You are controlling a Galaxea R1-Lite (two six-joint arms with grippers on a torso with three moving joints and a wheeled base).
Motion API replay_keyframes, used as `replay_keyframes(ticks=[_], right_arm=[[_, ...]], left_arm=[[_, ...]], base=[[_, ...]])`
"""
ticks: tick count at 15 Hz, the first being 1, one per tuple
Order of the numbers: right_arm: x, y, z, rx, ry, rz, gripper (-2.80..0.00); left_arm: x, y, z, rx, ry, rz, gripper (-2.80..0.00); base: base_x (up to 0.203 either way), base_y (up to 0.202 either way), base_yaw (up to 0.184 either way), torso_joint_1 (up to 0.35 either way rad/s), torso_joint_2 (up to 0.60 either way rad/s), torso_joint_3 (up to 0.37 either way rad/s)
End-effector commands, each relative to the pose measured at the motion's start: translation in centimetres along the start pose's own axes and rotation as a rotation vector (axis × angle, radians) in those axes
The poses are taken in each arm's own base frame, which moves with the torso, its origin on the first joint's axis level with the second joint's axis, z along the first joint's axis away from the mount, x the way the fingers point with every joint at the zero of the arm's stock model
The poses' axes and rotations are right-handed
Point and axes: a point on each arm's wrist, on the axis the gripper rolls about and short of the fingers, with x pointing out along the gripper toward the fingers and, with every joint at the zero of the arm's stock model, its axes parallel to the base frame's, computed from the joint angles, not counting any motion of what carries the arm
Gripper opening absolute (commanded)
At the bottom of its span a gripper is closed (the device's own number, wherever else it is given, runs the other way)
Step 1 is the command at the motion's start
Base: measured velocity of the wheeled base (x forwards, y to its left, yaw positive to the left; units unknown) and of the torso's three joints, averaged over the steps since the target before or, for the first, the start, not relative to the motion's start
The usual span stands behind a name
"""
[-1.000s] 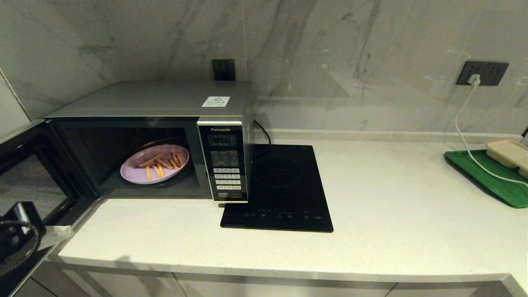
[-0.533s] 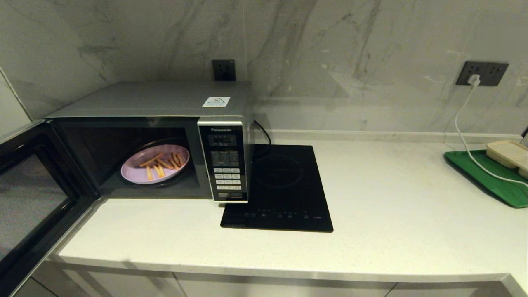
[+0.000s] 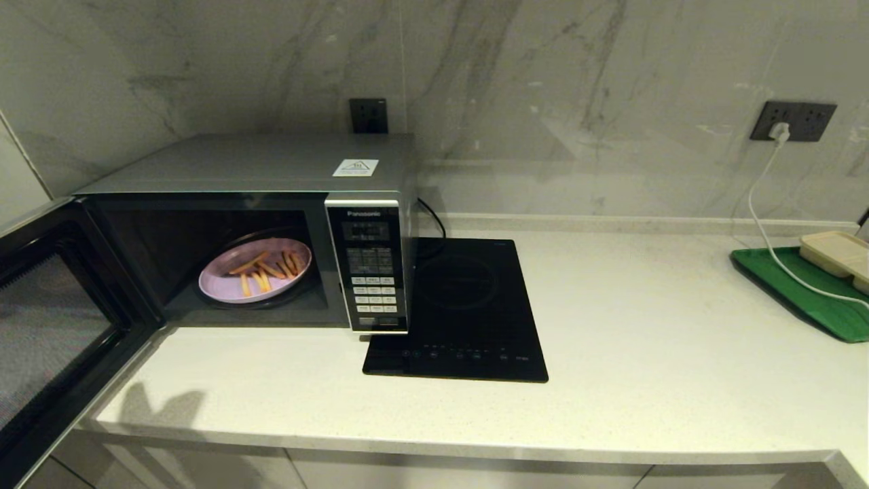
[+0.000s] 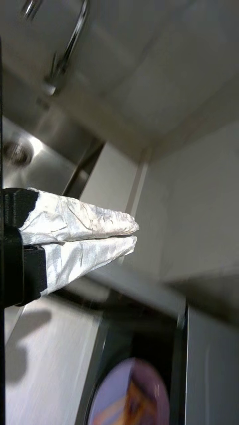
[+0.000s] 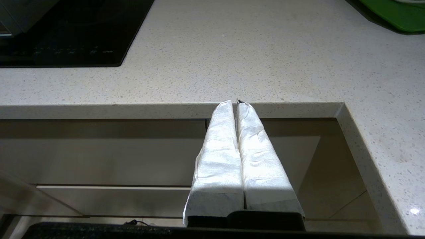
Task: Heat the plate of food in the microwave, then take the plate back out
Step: Close the microwave oven
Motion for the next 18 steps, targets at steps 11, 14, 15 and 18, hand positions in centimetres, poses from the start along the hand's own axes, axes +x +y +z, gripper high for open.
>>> replay_keyframes(ticks=[11,14,15,18], right_arm=[[0.0,0.0,0.0,0.000,0.002,0.000,-2.80],[0.0,0.0,0.0,0.000,0.002,-0.001,-2.80],[0.0,0.0,0.0,0.000,0.002,0.000,-2.80],[0.0,0.0,0.0,0.000,0.002,0.000,-2.80]], left_arm=[[4.4,2.5,-5.0,-0.086,0.449,-0.231,-2.80],[4.3,2.8,-3.2,-0.194,0.531,-0.258,-2.80],[5.3,3.2,-2.9,-0.250,0.552,-0.251,-2.80],[7.5,3.7,-3.8,-0.353,0.625,-0.224,-2.80]], base=[[0.000,0.000,0.000,0.000,0.00,0.000],[0.000,0.000,0.000,0.000,0.00,0.000],[0.000,0.000,0.000,0.000,0.00,0.000],[0.000,0.000,0.000,0.000,0.00,0.000]])
